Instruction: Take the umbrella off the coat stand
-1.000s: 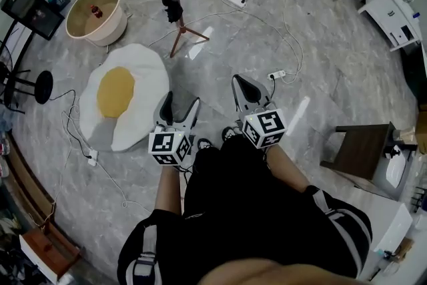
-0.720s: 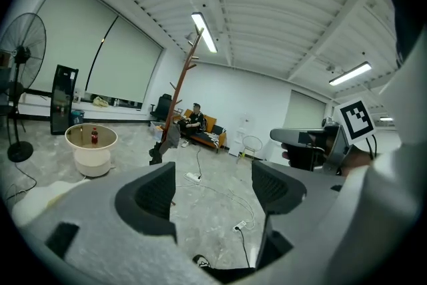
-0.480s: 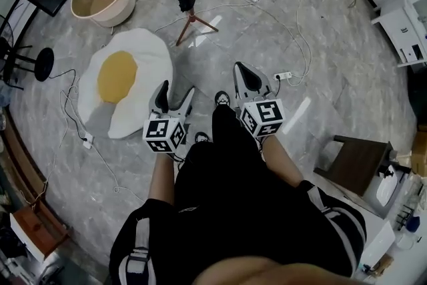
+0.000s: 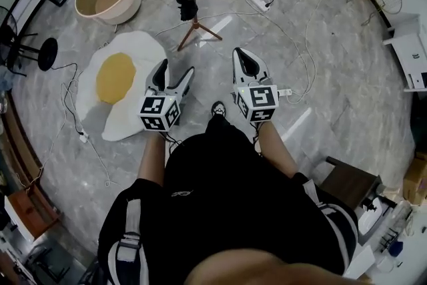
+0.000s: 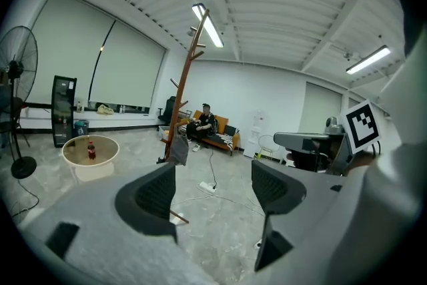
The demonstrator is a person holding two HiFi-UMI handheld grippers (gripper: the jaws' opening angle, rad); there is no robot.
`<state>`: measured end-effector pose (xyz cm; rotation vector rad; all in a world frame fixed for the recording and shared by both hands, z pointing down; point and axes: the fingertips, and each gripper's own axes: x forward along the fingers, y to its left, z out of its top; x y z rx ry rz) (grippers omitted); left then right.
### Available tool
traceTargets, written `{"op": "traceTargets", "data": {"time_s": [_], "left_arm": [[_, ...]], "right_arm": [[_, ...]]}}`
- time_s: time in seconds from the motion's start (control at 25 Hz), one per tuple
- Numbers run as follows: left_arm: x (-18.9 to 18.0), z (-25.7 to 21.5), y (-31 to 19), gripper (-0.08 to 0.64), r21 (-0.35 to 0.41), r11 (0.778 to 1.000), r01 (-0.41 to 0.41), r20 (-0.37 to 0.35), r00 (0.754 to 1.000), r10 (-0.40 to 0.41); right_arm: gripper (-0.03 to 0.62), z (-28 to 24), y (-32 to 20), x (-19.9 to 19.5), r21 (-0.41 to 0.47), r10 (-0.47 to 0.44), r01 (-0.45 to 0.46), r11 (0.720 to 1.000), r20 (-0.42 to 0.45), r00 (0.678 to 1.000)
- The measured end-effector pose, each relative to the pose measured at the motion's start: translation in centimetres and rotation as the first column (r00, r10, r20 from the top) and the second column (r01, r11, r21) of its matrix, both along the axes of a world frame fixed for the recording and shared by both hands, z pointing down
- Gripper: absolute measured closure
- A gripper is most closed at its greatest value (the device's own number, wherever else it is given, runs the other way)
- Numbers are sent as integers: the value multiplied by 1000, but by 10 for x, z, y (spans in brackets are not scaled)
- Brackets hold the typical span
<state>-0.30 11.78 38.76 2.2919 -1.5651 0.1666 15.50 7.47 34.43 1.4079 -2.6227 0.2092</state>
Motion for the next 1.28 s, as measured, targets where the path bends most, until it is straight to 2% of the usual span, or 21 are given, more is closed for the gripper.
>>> {"op": "traceTargets", "data": {"time_s": [0.2, 0.32, 0.44, 0.6, 0.88, 1.16, 1.28], "left_arm": [[22, -5, -61, 195, -3, 1000, 18, 20, 1000, -17], [33, 3, -72, 195, -19, 999, 34, 34, 999, -33], [26, 16, -75, 195, -60, 996, 66, 45, 997, -63], [6, 28, -91, 195, -100, 990, 100, 43, 994, -96], [-51, 50, -140, 195, -107, 985, 137, 5, 990, -138], [-109, 69, -208, 196, -146, 986, 80, -22, 996, -84], [-133, 83, -235, 198, -147, 988, 44, -38, 998, -50]], "right_arm": [[588, 0, -63, 8, 6, -52, 51, 999, 16, 999], [588, 18, -81, 9, -24, -93, 93, 995, 11, 996], [588, 33, -97, -2, -51, -131, 132, 990, 17, 991], [588, 55, -127, -34, -75, -208, 208, 975, 8, 978], [588, 104, -171, -95, -156, -318, 307, 939, -55, 946], [588, 123, -216, -157, -209, -405, 372, 905, -151, 902], [588, 133, -235, -180, -242, -399, 358, 902, -148, 905]]}}
